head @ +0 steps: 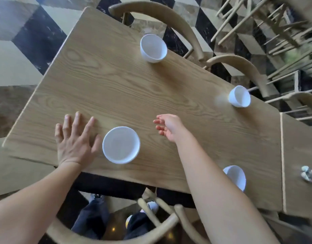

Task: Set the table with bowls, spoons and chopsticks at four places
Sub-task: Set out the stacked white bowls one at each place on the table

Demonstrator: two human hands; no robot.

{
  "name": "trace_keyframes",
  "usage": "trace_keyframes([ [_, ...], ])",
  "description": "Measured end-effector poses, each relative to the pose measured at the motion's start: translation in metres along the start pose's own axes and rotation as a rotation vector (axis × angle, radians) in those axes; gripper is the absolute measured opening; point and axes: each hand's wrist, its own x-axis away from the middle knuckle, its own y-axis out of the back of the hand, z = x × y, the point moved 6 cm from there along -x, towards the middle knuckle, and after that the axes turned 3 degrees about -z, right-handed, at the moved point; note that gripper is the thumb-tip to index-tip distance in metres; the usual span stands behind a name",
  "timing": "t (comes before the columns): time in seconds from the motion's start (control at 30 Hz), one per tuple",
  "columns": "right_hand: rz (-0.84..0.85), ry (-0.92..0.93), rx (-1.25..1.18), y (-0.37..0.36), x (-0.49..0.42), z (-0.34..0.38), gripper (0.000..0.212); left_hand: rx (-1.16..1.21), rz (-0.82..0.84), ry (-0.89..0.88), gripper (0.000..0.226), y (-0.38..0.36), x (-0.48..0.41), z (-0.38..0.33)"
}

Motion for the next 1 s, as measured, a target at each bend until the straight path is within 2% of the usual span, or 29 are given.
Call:
trace_keyframes([
  [0.17, -0.052, 0.038, 0.108, 0.055, 0.051, -0.056, 0.014, 0.105, 0.077, 0.04, 0.048, 0.014, -0.007, -0.001],
  [0.23, -0.075, 0.08, 0.157, 0.077, 0.071, -0.067, 0.012, 0.076, 0.14, 0.062, 0.049, 0.031, -0.008, -0.01],
  [0.3, -0.099, 0.132, 0.224, 0.101, 0.093, -0.077, 0.014, 0.07, 0.127, 0.05, 0.048, 0.056, 0.005, -0.031],
  [0.43, -0.158, 0.284, 0.409, 0.151, 0.143, -0.092, 0.017, 0.044, 0.093, -0.148, 0.037, 0.089, 0.059, -0.098],
  [0.63, -0.354, 0.507, 0.588, 0.269, 0.241, -0.15, 0.011, -0.113, 0.087, -0.383, 0.029, 0.124, 0.186, -0.24],
  [0.77, -0.483, 0.543, 0.672, 0.346, 0.293, -0.206, 0.01, -0.159, 0.046, -0.524, 0.029, 0.132, 0.273, -0.324],
  [0.9, -0.581, 0.543, 0.73, 0.41, 0.329, -0.248, 0.025, -0.156, 0.023, -0.589, 0.029, 0.131, 0.345, -0.383],
  [1.0, -0.638, 0.554, 0.734, 0.443, 0.348, -0.267, 0.022, -0.139, 0.017, -0.608, 0.028, 0.131, 0.38, -0.413],
])
